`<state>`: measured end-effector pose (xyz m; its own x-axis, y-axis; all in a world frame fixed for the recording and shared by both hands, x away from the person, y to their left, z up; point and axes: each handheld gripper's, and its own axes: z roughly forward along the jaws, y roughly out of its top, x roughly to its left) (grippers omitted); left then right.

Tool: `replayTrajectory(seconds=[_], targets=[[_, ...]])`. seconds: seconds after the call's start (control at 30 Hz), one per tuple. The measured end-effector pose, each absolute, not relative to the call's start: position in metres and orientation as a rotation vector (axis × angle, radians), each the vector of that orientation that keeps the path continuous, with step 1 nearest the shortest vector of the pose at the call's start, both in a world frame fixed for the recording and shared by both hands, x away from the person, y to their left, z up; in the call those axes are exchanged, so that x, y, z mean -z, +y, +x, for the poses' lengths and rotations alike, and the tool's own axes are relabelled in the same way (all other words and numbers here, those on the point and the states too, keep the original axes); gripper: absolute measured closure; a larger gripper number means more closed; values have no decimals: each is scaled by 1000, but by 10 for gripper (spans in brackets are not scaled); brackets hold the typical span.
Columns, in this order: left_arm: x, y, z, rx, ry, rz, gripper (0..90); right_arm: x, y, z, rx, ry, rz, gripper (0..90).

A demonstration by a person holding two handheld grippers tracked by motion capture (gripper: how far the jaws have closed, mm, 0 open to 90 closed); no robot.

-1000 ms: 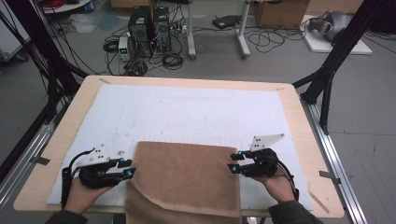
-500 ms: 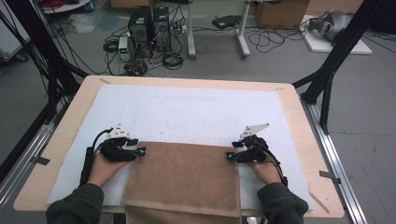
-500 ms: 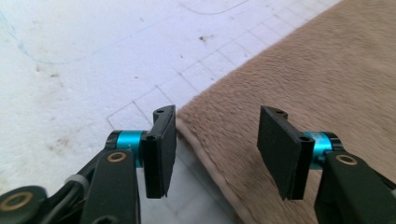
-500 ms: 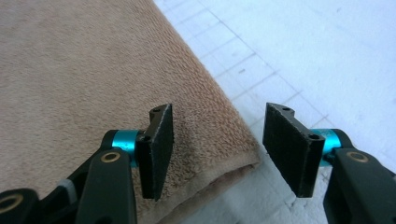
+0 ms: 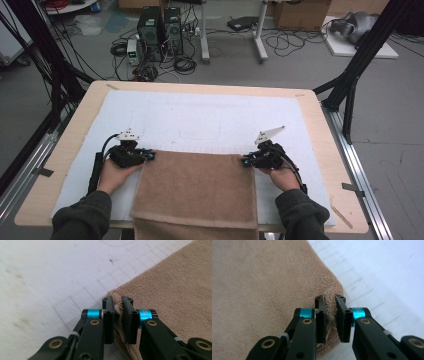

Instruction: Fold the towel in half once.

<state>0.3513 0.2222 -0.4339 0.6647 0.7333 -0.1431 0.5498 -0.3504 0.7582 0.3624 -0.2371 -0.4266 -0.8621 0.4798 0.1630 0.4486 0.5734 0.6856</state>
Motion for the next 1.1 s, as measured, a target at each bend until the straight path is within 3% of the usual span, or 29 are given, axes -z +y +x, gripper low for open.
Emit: replayTrajectory(seconds=[0.23,0.5,0.53,0.6,0.63,0.93,1.1], targets=[[393,219,397,-387,1058,1950,822,385,-236,397,-1175,2628,818,820],[308,209,442,-556,1022,1820,825,312,-247,446,-1201,2446,831,834],[308,208,443,-583,1042,1802,812,307,-248,451,-1202,2417,840,801],[317,206,445,-608,1093,1831,682,307,-250,459,-1180,2347,900,607],[325,208,445,-590,1109,1853,632,313,-251,462,-1171,2351,948,567],[383,231,417,-453,1090,1896,492,366,-244,442,-1123,2529,955,439],[396,228,394,-402,1054,1928,476,370,-233,422,-1163,2539,885,451]])
